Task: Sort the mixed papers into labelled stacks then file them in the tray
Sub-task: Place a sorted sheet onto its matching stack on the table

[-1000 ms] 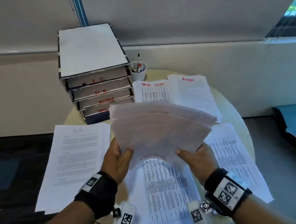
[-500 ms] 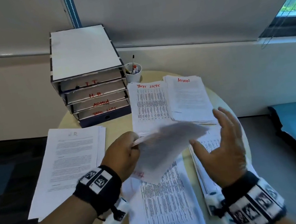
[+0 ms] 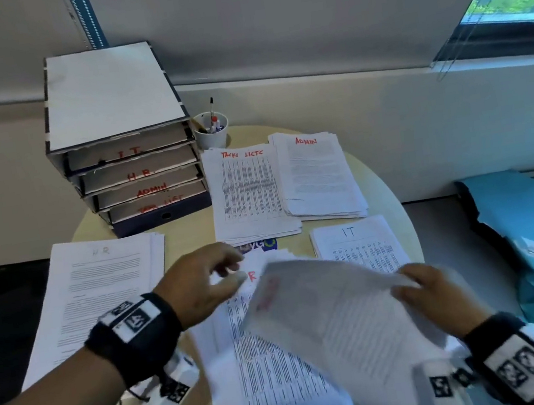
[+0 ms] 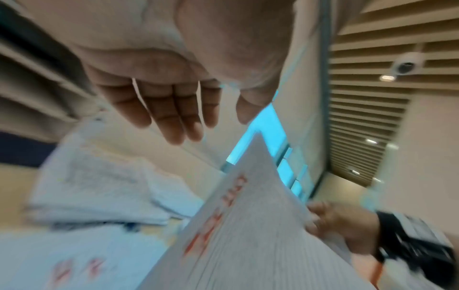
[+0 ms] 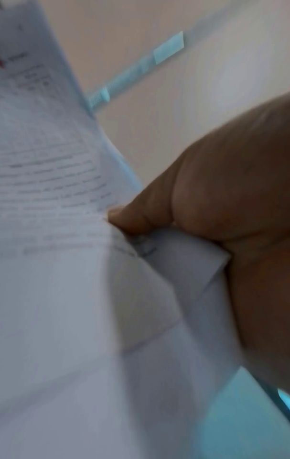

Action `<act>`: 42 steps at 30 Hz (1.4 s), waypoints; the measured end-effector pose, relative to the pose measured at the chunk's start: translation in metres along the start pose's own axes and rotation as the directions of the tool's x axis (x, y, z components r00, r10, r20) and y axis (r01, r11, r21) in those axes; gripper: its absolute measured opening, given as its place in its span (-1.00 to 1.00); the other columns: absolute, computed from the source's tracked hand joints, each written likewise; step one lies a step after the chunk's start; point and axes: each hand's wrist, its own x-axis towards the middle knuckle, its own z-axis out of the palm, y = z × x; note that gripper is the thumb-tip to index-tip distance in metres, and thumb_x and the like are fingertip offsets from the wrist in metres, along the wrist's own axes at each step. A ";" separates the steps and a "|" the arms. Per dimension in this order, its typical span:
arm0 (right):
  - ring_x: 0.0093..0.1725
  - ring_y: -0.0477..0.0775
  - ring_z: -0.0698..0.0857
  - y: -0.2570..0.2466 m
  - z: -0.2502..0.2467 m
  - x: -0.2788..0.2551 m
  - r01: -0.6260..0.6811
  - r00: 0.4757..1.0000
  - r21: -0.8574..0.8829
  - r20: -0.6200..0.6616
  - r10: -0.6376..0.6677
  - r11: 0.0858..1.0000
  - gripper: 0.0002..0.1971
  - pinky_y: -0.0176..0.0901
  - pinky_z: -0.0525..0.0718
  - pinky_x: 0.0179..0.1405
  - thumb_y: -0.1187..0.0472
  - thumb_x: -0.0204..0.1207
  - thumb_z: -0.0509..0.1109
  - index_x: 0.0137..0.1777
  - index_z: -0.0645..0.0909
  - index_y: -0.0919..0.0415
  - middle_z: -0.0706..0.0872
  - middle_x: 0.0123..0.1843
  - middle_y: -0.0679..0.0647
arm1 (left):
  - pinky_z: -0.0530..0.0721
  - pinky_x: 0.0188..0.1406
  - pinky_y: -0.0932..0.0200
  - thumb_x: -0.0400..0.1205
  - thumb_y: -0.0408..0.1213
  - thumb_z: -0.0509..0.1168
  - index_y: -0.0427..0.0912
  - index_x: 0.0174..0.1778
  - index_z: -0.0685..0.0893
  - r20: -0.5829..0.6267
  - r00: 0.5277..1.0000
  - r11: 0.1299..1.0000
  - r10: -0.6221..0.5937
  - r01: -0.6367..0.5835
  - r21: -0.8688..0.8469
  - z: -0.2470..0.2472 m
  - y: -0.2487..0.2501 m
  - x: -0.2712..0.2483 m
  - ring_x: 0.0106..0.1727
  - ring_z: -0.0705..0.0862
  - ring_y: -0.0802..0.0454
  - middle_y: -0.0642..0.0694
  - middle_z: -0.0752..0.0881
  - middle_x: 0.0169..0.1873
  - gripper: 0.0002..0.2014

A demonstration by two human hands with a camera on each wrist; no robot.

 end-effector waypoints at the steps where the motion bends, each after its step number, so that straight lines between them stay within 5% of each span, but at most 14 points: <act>1: -0.27 0.12 0.70 0.028 -0.002 0.003 -0.101 0.994 0.099 -0.024 0.104 0.990 -0.81 -0.14 0.52 -0.26 0.34 0.45 0.57 -0.32 0.73 0.07 0.79 -0.29 0.16 | 0.62 -0.11 0.24 0.54 0.08 0.33 0.14 -0.04 0.64 -0.066 0.995 0.997 -0.080 0.079 -0.014 0.002 -0.014 -0.005 -0.12 0.68 0.16 0.13 0.73 -0.16 -0.83; 3: -0.40 0.09 0.70 0.071 -0.002 0.003 -0.282 0.950 0.300 -0.041 0.308 0.911 -0.86 -0.12 0.58 -0.37 0.41 0.49 0.52 -0.24 0.77 0.19 0.80 -0.33 0.24 | 0.56 -0.20 0.24 0.63 -0.10 0.37 0.12 -0.11 0.61 -0.110 0.961 0.965 -0.256 0.260 0.026 0.017 -0.043 -0.016 -0.16 0.67 0.07 0.09 0.72 -0.20 -0.94; 6: -0.46 0.11 0.74 0.114 0.008 0.005 -0.438 0.855 0.502 -0.025 0.518 0.746 -0.88 -0.27 0.64 -0.54 0.41 0.60 0.41 0.06 0.69 0.49 0.80 -0.30 0.22 | 0.56 -0.11 0.20 0.64 -0.01 0.34 0.01 0.04 0.60 0.048 0.883 0.870 -0.466 0.447 0.208 0.058 -0.077 -0.035 -0.07 0.65 0.02 0.04 0.69 -0.05 -0.83; 11: -0.36 0.14 0.67 0.130 0.024 0.019 -0.514 0.787 0.570 0.015 0.617 0.641 -0.87 -0.23 0.64 -0.55 0.40 0.66 0.34 0.14 0.61 0.44 0.72 -0.20 0.20 | 0.53 -0.17 0.14 0.55 0.22 0.31 -0.09 0.06 0.52 0.178 0.738 0.729 -0.651 0.543 0.418 0.114 -0.091 -0.046 -0.12 0.56 -0.03 -0.06 0.57 -0.04 -0.56; 14: -0.27 0.20 0.73 0.138 0.032 0.034 -0.565 0.786 0.436 0.027 0.618 0.700 -0.78 0.02 0.70 -0.27 0.19 0.61 0.43 0.11 0.66 0.36 0.79 -0.09 0.26 | 0.57 -0.15 0.10 0.43 0.31 0.37 -0.11 0.12 0.46 0.107 0.674 0.650 -0.731 0.639 0.412 0.127 -0.088 -0.042 -0.08 0.54 -0.06 -0.09 0.48 0.02 -0.40; 17: 0.14 0.26 0.77 0.162 0.045 0.053 -0.598 0.798 0.077 -0.040 0.602 0.798 -0.31 0.19 0.67 0.30 -0.24 0.30 0.48 0.37 0.61 0.13 0.79 0.23 0.20 | 0.59 -0.20 0.08 0.28 0.33 0.47 -0.13 0.30 0.35 0.023 0.602 0.565 -0.798 0.735 0.376 0.133 -0.082 -0.037 0.06 0.60 -0.14 -0.15 0.41 0.19 -0.16; 19: 0.43 0.33 0.56 0.149 0.050 0.055 -0.560 0.819 -0.077 -0.200 0.538 0.825 -0.29 0.21 0.48 0.48 -0.15 0.43 0.51 0.52 0.48 0.14 0.59 0.47 0.27 | 0.61 -0.19 0.07 0.28 0.29 0.52 -0.13 0.35 0.30 -0.003 0.580 0.536 -0.815 0.755 0.377 0.134 -0.078 -0.033 0.12 0.61 -0.18 -0.18 0.36 0.25 -0.11; 22: 0.39 0.35 0.55 0.095 0.064 0.046 -0.361 0.890 -0.068 -0.324 0.321 0.930 -0.42 0.20 0.47 0.45 0.02 0.50 0.53 0.46 0.52 0.22 0.56 0.42 0.36 | 0.62 -0.28 0.10 0.34 0.18 0.56 -0.15 0.34 0.28 0.019 0.562 0.534 -0.827 0.774 0.341 0.134 -0.076 -0.028 -0.03 0.68 -0.13 -0.17 0.50 0.17 -0.16; 26: -0.11 -0.10 0.68 0.041 0.124 0.032 -0.083 0.996 0.014 0.032 0.082 0.996 -0.57 -0.21 0.57 0.00 0.11 0.51 0.54 0.37 0.61 0.11 0.69 0.12 0.02 | 0.66 -0.31 0.11 0.50 0.00 0.51 -0.15 0.19 0.34 0.049 0.561 0.556 -0.826 0.798 0.234 0.132 -0.075 -0.026 -0.21 0.67 -0.05 -0.09 0.64 -0.12 -0.44; 29: 0.01 -0.17 0.67 0.008 0.162 0.028 0.017 0.963 0.029 0.268 -0.024 0.999 -0.44 -0.28 0.58 0.06 -0.05 0.49 0.53 0.47 0.52 0.00 0.67 0.20 -0.08 | 0.54 -0.33 0.15 0.61 -0.05 0.42 -0.08 -0.17 0.40 0.050 0.630 0.629 -0.775 0.761 0.159 0.129 -0.077 -0.030 -0.33 0.51 0.01 -0.05 0.58 -0.26 -0.68; 32: 0.39 -0.01 0.57 -0.010 0.176 0.029 -0.067 0.969 0.070 0.243 0.048 0.995 -0.22 -0.06 0.57 0.42 -0.13 0.47 0.54 0.64 0.31 0.00 0.48 0.51 0.01 | 0.60 -0.28 0.16 0.61 -0.05 0.44 -0.10 -0.19 0.57 0.045 0.721 0.719 -0.691 0.693 -0.055 0.116 -0.077 -0.038 -0.28 0.61 0.03 0.00 0.67 -0.28 -0.76; 35: 0.46 -0.06 0.51 -0.023 0.164 0.038 -0.143 0.986 0.300 0.121 0.111 0.943 -0.07 -0.05 0.53 0.48 -0.04 0.36 0.66 0.66 0.24 -0.01 0.46 0.49 -0.11 | 0.71 -0.06 0.16 0.58 -0.15 0.49 0.00 -0.07 0.76 0.047 0.759 0.709 -0.649 0.626 -0.325 0.097 -0.076 -0.050 -0.08 0.75 0.08 0.08 0.81 -0.14 -0.93; 39: 0.00 -0.03 0.79 -0.026 0.144 0.053 -0.174 0.972 0.580 0.229 0.046 0.796 -0.68 -0.26 0.74 -0.08 0.32 0.47 0.58 0.20 0.68 0.14 0.85 0.04 -0.02 | 0.64 -0.06 0.28 0.64 -0.43 0.39 0.14 -0.20 0.84 0.202 0.828 0.773 -0.523 0.560 -0.298 0.083 -0.071 -0.063 -0.16 0.71 0.24 0.15 0.82 -0.24 -0.69; 42: -0.13 0.09 0.81 -0.019 0.129 0.049 -0.256 0.933 0.723 0.359 -0.031 0.642 -0.80 -0.21 0.76 -0.19 0.55 0.47 0.45 0.00 0.79 0.33 0.86 -0.14 0.13 | 0.53 0.31 0.23 0.66 -0.55 0.14 -0.04 0.27 0.72 0.278 0.822 0.852 -0.496 0.523 -0.024 0.085 -0.084 -0.063 0.24 0.61 0.11 0.00 0.69 0.20 -0.58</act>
